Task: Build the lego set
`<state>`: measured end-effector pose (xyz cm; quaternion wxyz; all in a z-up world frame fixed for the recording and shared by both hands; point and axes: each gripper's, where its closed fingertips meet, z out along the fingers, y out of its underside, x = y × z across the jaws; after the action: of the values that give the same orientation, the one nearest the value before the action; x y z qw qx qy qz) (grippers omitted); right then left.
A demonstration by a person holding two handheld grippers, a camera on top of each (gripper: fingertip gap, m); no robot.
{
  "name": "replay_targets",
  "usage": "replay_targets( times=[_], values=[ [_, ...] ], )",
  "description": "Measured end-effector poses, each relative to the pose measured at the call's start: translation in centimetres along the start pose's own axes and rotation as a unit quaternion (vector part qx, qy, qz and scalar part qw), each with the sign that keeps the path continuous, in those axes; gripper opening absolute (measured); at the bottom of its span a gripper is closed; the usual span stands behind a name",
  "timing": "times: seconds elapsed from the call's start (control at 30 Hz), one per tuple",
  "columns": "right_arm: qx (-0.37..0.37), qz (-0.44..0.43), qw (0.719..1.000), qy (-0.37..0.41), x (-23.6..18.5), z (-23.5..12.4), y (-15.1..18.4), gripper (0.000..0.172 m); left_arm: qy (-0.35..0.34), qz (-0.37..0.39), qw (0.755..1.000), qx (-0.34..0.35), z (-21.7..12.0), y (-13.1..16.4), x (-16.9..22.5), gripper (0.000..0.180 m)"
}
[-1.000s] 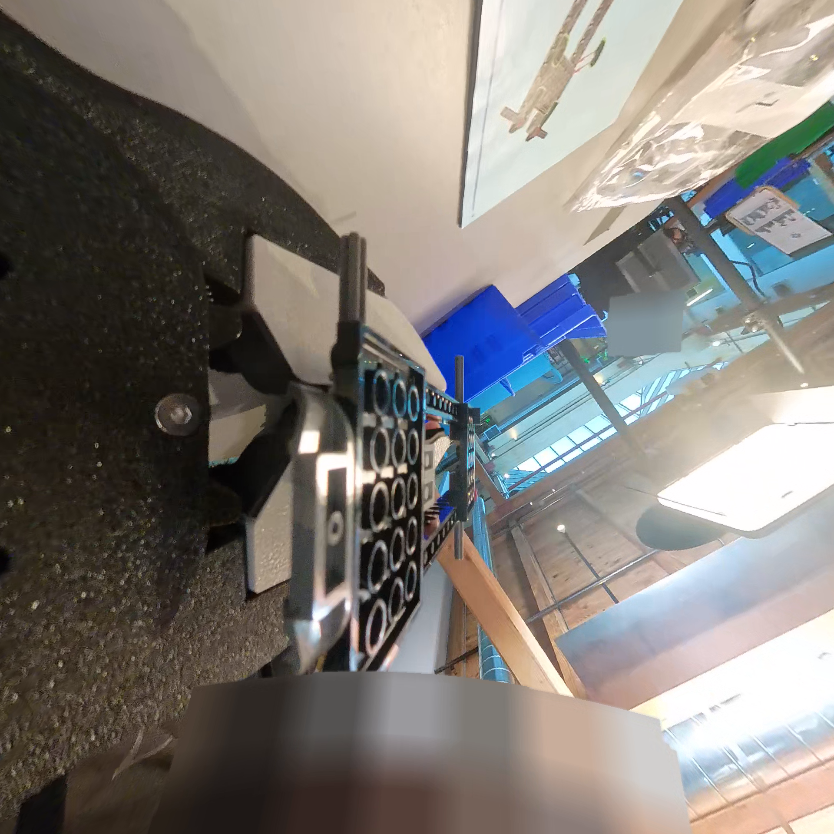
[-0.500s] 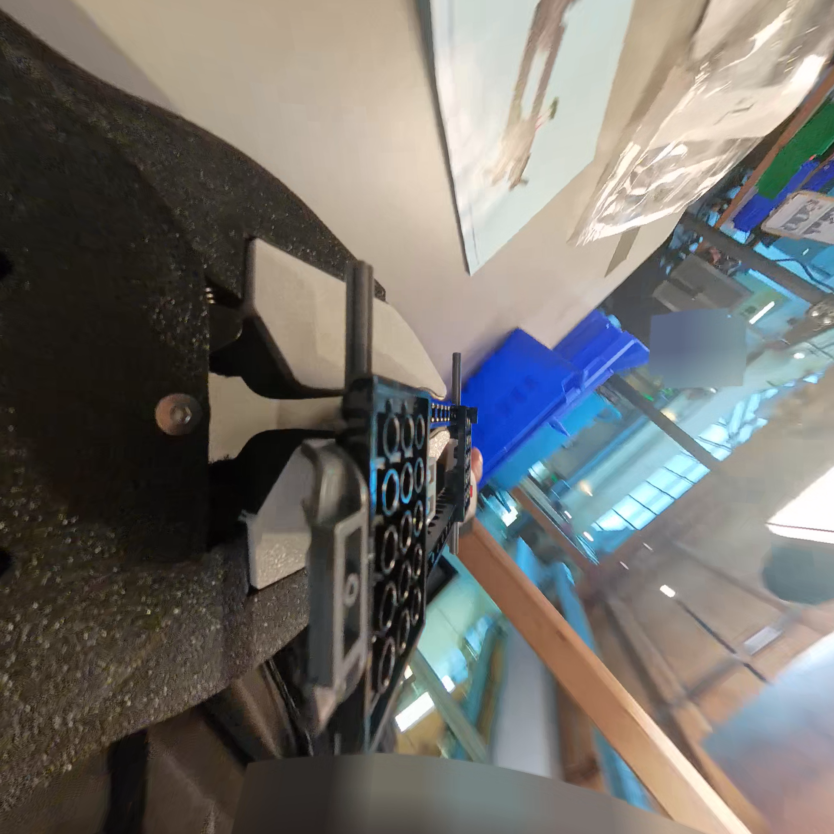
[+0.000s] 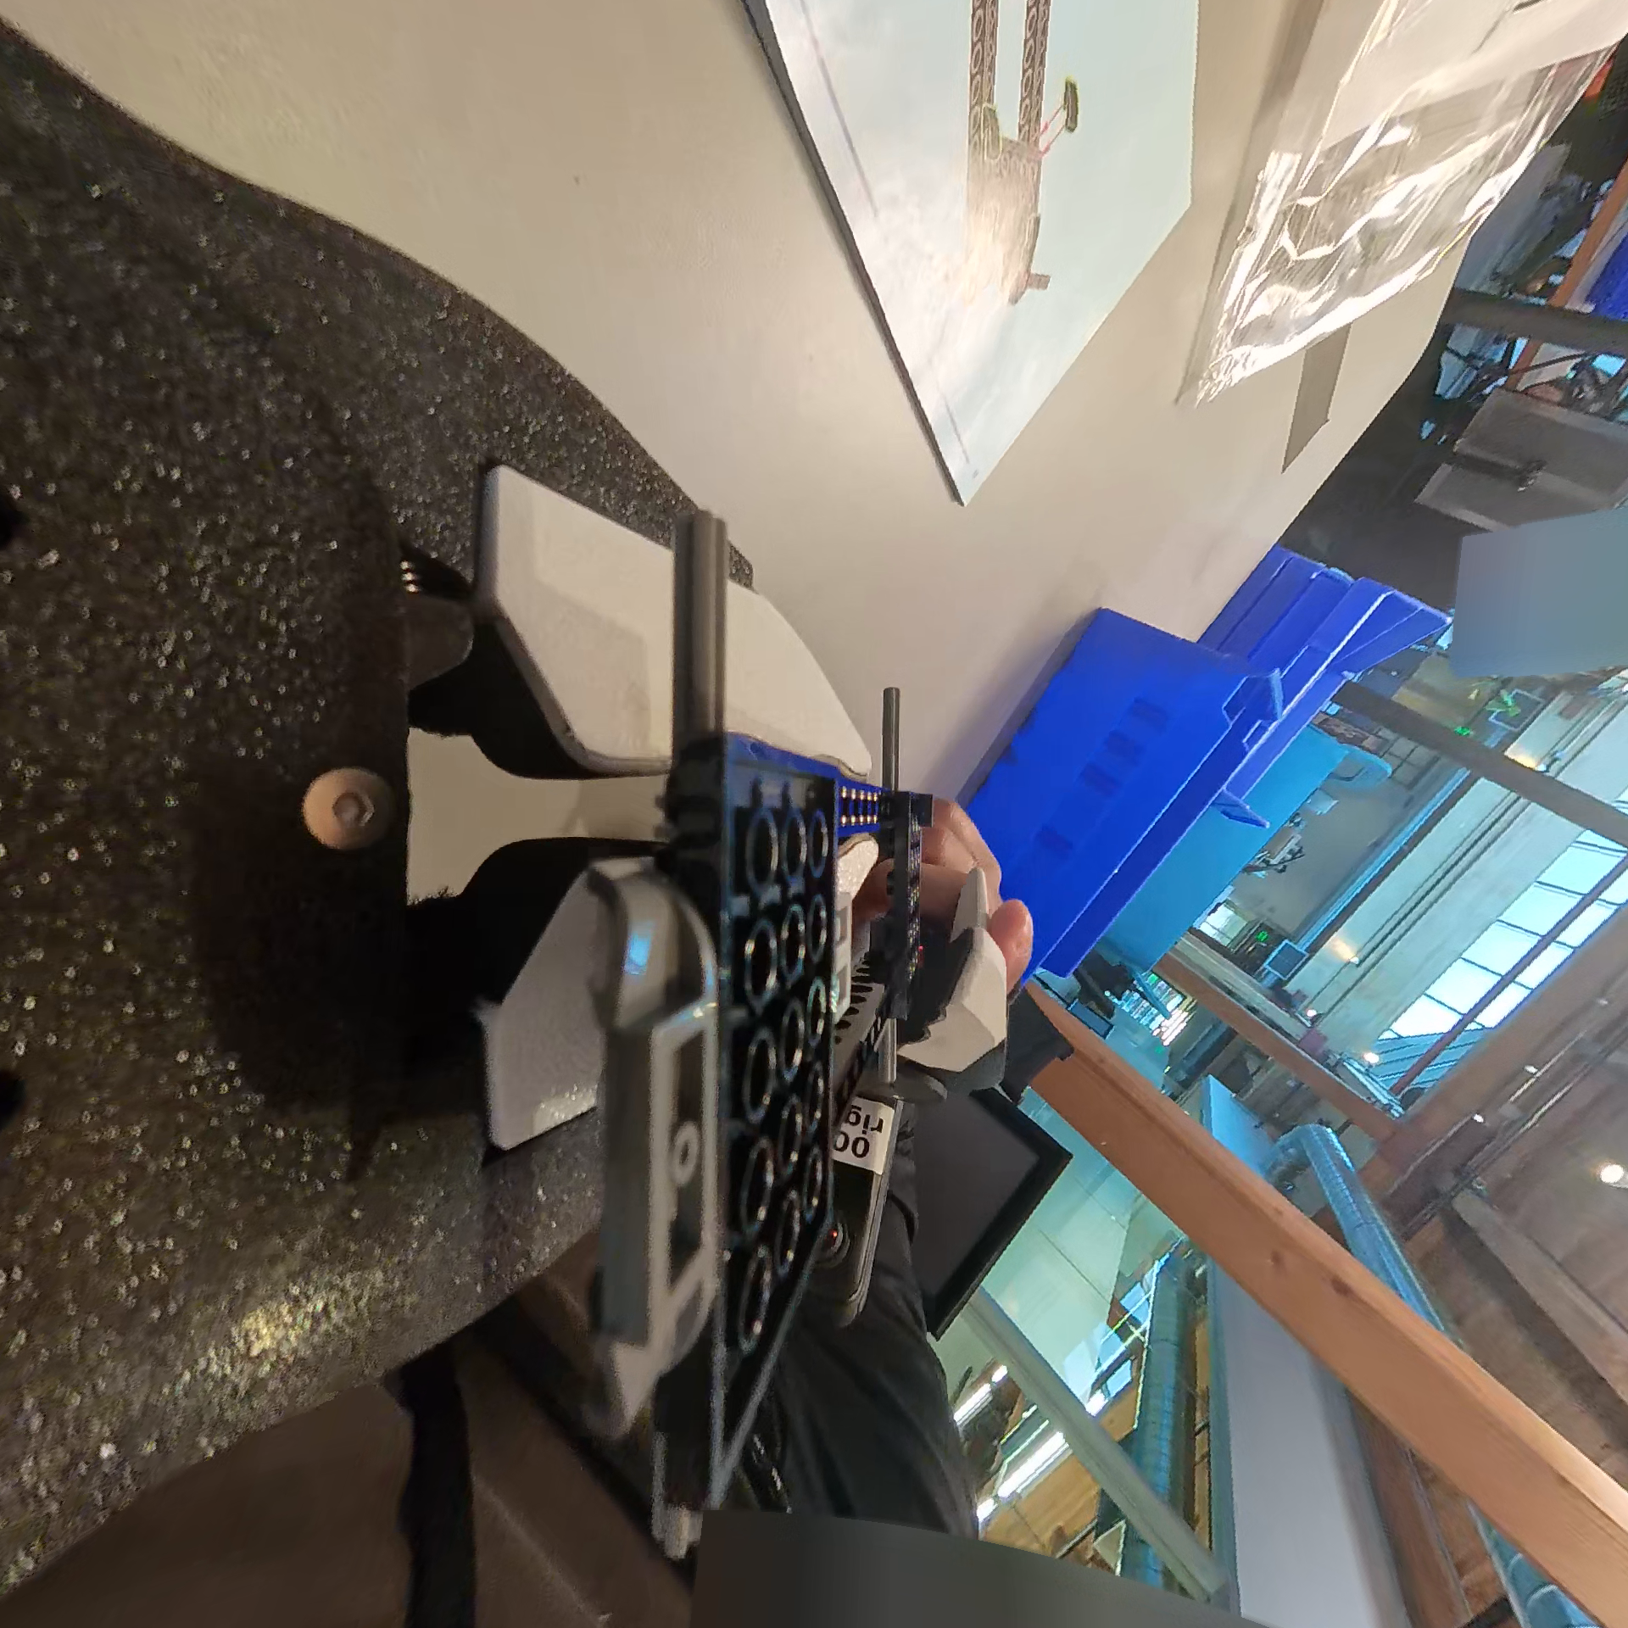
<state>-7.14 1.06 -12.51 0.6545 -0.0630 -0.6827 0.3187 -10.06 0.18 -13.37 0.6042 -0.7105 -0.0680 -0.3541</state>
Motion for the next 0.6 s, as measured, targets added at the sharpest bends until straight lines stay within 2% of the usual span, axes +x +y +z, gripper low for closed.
replay_targets(
  times=[0.13, 0.27, 0.37, 0.5, 0.6],
  values=[
    [0.013, 0.008, 1.0, 0.003, 0.1, 0.0, -0.5, 0.035, 0.008, 0.003, 1.0, -0.023, 0.4, 0.6, 0.3, 0.008],
    [0.03, 0.004, 1.0, -0.001, -0.1, -0.3, -1.0, 0.016, 0.023, 0.002, 0.999, -0.041, 0.6, 1.0, 0.7, 0.008],
    [0.035, 0.002, 0.999, -0.013, -0.5, -0.4, -1.2, 0.016, 0.022, -0.013, 0.997, -0.067, 0.6, 1.6, 0.5, 0.009],
    [0.018, 0.044, 0.998, -0.028, -0.5, -0.4, -0.8, 0.015, 0.003, -0.068, 0.99, -0.121, 0.1, 3.3, -0.1, 0.03],
    [0.01, 0.072, 0.996, -0.042, -0.5, -0.5, -0.4, 0.015, -0.004, -0.088, 0.987, -0.133, -1.1, 4.0, 0.1, 0.033]
  ],
)
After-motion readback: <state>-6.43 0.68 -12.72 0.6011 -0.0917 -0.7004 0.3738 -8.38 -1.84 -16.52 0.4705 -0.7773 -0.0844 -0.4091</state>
